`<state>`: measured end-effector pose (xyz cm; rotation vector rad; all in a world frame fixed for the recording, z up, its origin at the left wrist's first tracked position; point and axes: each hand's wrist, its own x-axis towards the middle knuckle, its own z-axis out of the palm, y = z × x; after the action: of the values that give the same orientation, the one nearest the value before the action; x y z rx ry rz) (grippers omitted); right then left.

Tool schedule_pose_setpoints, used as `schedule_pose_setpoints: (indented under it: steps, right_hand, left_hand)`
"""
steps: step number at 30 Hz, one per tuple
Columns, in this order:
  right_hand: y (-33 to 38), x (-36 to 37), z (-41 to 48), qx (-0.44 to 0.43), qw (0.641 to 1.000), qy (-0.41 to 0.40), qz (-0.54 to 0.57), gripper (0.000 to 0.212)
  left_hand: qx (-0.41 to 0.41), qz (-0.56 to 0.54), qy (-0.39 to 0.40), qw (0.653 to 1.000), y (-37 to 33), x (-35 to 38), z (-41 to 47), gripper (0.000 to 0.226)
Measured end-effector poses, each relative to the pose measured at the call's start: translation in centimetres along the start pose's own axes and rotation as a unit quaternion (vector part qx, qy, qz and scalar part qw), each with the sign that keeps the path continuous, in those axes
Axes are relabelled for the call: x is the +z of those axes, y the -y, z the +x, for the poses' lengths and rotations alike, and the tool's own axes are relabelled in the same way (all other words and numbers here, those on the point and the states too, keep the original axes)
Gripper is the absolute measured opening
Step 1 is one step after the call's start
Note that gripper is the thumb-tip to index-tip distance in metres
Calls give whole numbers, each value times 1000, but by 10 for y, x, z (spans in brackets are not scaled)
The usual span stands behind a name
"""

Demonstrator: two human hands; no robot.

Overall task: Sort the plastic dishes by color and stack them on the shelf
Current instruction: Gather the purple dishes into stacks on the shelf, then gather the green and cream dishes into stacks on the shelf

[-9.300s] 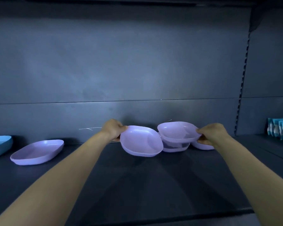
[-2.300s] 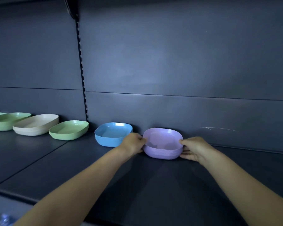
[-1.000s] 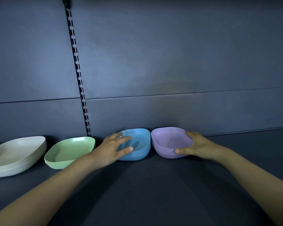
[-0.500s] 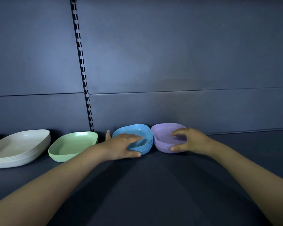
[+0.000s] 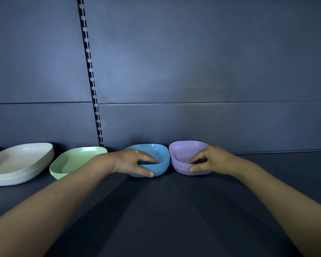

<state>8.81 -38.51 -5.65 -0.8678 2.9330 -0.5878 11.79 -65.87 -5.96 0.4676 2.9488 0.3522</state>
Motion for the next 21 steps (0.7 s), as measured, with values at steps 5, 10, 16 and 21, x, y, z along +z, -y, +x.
schedule_pose_setpoints:
  steps: [5,10,16,21]
  right_hand:
    - [0,2,2,9,1000,-16,5,38]
    - [-1,3,3,14,1000,-20,6,39]
    - [16,-5,-1,16,999,1,-46,39]
    - [47,-18,-9,22,988,-14,-152,49]
  left_hand:
    - [-4,-20,-22,1000,2,5,3,78]
    - [-20,-20,-41,999,-3,4,0,64]
    - [-53,-1,-108,993,-20,-1,-20,47]
    - [-91,86,-190,974,-25,-17,-61,33]
